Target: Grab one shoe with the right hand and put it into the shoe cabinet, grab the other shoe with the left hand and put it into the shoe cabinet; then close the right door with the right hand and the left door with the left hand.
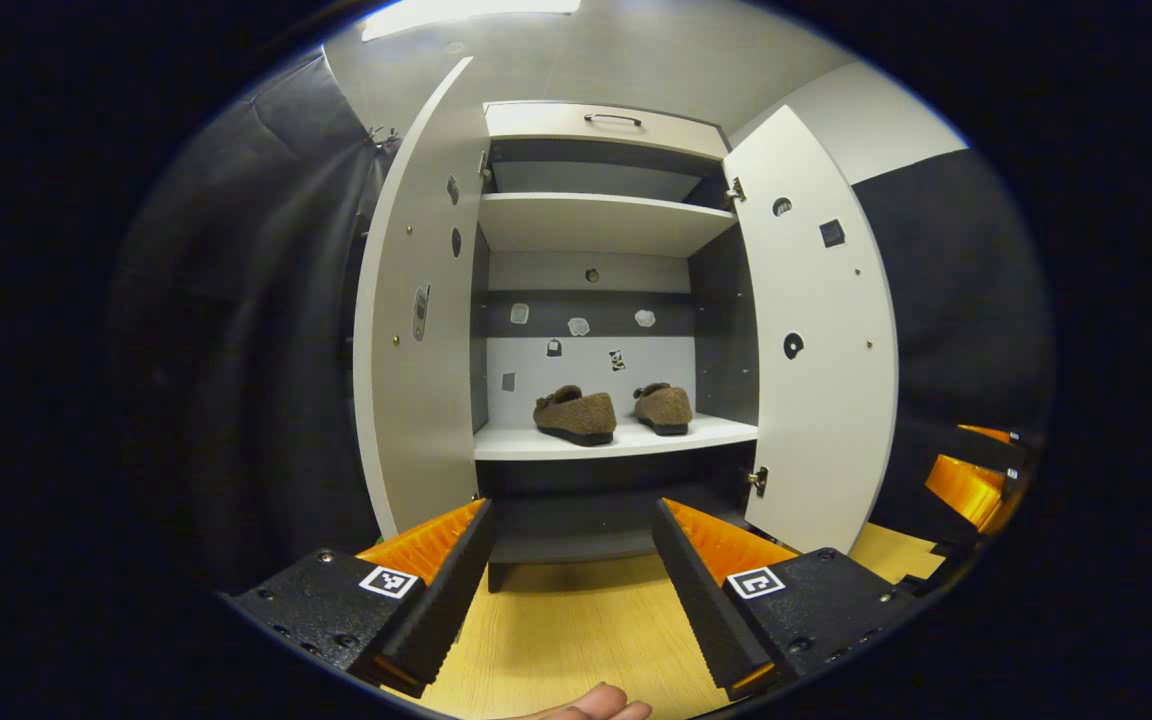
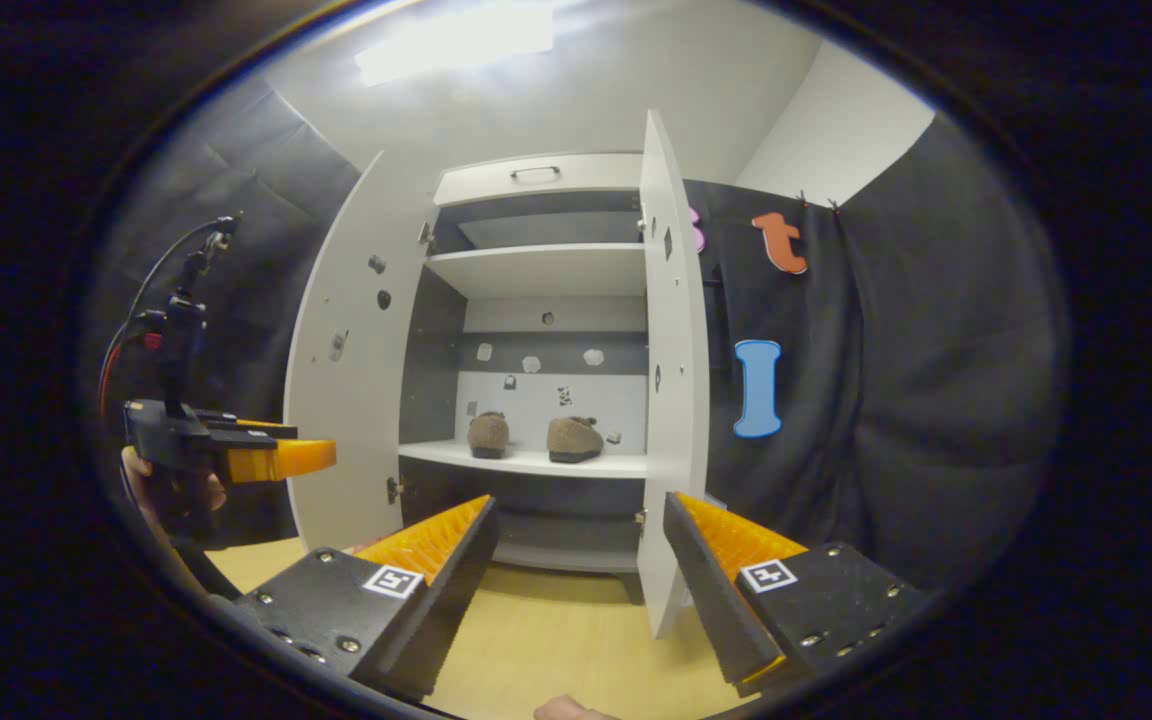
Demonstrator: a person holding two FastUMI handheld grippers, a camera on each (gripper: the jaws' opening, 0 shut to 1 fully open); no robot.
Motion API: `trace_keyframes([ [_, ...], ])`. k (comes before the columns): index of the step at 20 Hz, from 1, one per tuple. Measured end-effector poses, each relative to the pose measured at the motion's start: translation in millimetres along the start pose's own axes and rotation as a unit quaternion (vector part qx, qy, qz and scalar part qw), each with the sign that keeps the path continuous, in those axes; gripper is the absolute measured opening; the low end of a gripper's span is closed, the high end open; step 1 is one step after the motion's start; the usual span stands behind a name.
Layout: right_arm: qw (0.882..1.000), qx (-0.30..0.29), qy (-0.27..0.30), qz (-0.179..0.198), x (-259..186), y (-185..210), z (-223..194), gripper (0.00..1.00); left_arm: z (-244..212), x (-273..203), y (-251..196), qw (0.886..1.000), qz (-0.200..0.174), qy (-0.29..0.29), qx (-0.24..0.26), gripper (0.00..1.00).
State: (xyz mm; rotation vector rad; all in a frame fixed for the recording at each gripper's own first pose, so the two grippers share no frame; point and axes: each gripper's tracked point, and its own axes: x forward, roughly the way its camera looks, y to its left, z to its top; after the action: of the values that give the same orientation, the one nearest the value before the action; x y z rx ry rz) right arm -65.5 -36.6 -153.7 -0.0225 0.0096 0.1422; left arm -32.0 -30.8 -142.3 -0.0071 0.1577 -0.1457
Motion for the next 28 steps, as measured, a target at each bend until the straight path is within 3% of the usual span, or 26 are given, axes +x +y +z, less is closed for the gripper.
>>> trace_keyframes([
  [5,0.996,-0.079,-0.021,0.023,19,-93,10,0.97,2,-13,13,1.000,-0.005,-0.027,-0.004,0.96],
  [10,0.999,-0.029,0.021,0.034,26,-184,9,0.97,7,-22,24,0.999,-0.006,-0.042,0.000,0.96],
  [14,1.000,-0.012,0.019,0.013,43,-253,40,0.97,6,-28,26,0.999,-0.009,-0.044,-0.003,0.96],
  [18,0.999,0.021,0.021,-0.038,70,-311,78,0.96,3,-30,26,0.999,-0.008,-0.040,-0.006,0.96],
  [23,0.997,0.041,0.043,-0.056,115,-320,90,0.98,-6,-27,26,0.999,-0.018,-0.025,-0.010,0.94],
  [28,0.998,0.042,0.050,-0.026,152,-274,95,0.99,-12,-27,37,1.000,-0.015,-0.021,-0.008,0.96],
])
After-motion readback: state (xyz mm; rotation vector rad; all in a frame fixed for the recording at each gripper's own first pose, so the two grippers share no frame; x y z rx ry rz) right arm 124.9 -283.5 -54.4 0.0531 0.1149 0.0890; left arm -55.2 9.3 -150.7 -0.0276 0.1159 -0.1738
